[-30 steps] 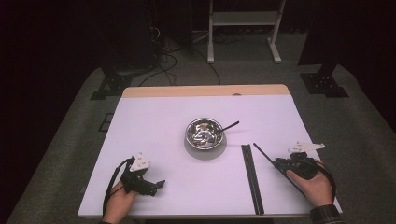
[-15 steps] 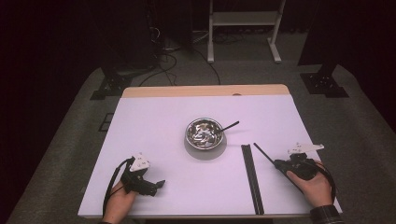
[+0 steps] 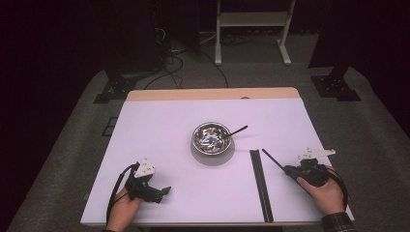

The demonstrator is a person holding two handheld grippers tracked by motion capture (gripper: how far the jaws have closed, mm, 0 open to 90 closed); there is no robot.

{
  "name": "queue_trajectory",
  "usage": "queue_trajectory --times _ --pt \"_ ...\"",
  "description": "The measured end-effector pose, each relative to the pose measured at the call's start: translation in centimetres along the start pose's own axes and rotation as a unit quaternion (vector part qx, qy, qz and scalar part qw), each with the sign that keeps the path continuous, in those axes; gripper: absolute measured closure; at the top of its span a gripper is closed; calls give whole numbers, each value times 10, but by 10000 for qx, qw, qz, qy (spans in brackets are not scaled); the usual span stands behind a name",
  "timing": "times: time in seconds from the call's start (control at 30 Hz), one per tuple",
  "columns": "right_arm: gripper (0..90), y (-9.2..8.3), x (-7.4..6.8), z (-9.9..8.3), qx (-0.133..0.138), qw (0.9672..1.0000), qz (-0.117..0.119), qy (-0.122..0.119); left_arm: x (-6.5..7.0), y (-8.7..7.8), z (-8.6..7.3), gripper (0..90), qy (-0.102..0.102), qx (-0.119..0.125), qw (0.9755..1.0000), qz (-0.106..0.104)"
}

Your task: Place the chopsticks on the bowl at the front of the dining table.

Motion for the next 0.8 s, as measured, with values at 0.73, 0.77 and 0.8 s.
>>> queue_trajectory --times 0.73,0.77,0.8 --pt "857 -13 -2 8 259 9996 97 -36 0 0 0 0 -1 1 10000 0" --pt "857 -13 -2 8 259 9996 97 -36 0 0 0 0 1 -1 10000 0" --pt "857 -13 -3 8 265 9996 107 -50 0 0 0 0 -1 -3 10000 1"
Point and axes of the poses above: each handheld gripper's, and its own axes: y roughly forward along the jaws, z roughly out of its top, x roughly to its right, the point moved 1 cm from there along y, roughly forward along the jaws, and after that the axes turned 7 degrees about -y, right-handed, at the moved point
